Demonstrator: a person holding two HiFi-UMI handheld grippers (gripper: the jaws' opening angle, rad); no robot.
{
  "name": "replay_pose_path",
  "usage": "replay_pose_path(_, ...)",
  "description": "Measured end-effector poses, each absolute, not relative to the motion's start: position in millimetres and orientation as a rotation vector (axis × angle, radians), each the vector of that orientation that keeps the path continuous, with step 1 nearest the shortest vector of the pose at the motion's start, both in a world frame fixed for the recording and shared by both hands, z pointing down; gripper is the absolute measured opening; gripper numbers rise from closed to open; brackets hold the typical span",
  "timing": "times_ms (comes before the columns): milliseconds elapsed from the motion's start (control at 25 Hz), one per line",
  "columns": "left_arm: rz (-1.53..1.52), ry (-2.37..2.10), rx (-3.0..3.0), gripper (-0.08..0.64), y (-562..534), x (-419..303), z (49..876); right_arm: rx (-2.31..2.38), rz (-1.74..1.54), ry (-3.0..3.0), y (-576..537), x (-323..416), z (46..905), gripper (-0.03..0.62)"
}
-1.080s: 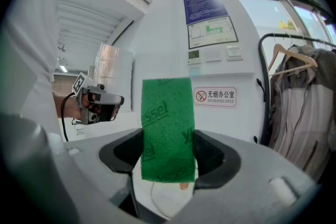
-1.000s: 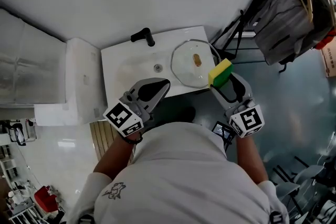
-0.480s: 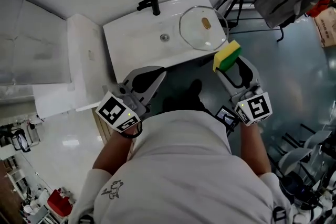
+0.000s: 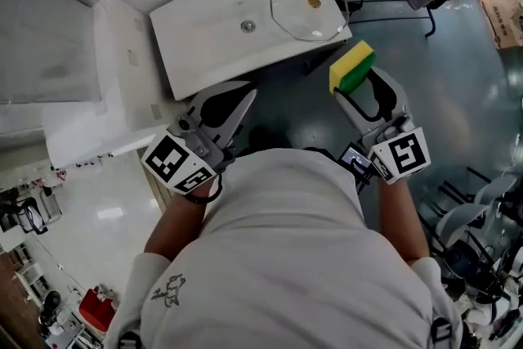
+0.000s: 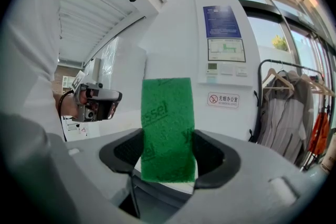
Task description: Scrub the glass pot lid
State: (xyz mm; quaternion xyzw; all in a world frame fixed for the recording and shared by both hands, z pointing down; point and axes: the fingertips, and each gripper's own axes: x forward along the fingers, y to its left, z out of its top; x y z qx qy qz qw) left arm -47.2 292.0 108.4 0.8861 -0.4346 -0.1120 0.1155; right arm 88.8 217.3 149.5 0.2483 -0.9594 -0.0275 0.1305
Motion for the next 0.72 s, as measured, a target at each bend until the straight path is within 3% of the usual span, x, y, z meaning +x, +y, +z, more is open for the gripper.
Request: replay_pose_path(720, -0.225, -1.388, 2.586, -0.002, 350, 140, 122, 0.578, -0.005, -2.830, 296, 265, 171, 0.290)
